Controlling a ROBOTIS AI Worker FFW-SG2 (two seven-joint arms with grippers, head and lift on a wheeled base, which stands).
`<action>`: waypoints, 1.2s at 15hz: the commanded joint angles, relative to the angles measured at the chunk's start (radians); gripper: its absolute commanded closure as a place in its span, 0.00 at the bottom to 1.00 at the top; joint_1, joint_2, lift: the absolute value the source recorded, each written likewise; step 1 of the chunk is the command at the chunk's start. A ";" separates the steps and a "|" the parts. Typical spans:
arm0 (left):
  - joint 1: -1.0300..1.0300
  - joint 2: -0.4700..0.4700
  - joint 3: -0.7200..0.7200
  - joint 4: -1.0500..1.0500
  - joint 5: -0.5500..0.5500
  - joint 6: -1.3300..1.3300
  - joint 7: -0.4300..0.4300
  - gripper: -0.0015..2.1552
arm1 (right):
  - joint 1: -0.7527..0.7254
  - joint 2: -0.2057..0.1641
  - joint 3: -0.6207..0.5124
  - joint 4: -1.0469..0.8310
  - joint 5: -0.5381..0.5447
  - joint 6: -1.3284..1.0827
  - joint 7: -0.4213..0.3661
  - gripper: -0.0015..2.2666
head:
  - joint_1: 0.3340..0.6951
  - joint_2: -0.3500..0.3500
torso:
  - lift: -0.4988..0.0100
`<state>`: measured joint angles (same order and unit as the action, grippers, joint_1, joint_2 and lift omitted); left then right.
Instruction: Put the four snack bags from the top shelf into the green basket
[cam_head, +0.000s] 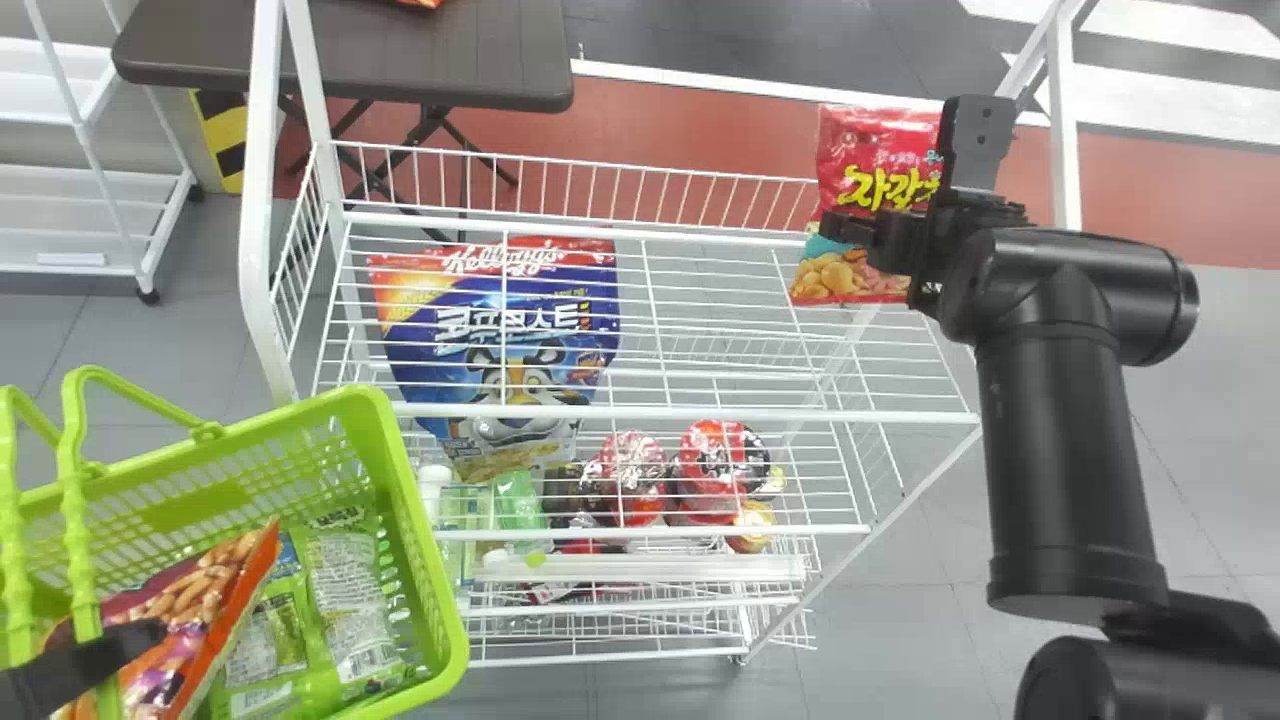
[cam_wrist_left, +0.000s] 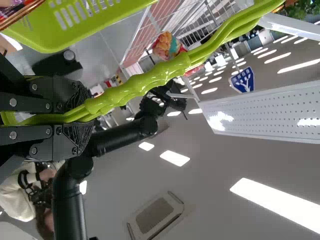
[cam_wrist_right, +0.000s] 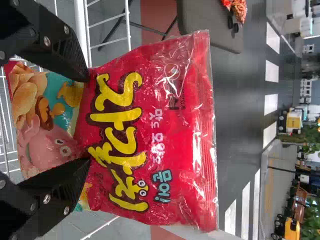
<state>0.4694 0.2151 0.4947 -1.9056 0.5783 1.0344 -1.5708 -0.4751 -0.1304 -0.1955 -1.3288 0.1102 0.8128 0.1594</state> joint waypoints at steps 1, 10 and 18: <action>0.000 0.000 0.001 0.002 0.000 -0.001 -0.010 1.00 | -0.002 0.002 -0.001 0.006 0.009 0.049 -0.017 0.89 | 1.00 0.22 | 0.98; -0.003 0.000 0.002 0.008 0.003 -0.001 -0.010 1.00 | 0.236 0.015 -0.045 -0.408 -0.207 0.076 -0.035 0.99 | 1.00 0.23 | 0.98; -0.009 -0.002 0.001 0.003 0.003 0.005 -0.010 1.00 | 0.461 0.017 0.080 -0.935 -0.666 0.500 -0.035 0.99 | 1.00 0.44 | 0.98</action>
<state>0.4618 0.2132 0.4953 -1.9004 0.5821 1.0394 -1.5708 -0.0287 -0.1137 -0.1733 -2.2253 -0.4795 1.2418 0.1240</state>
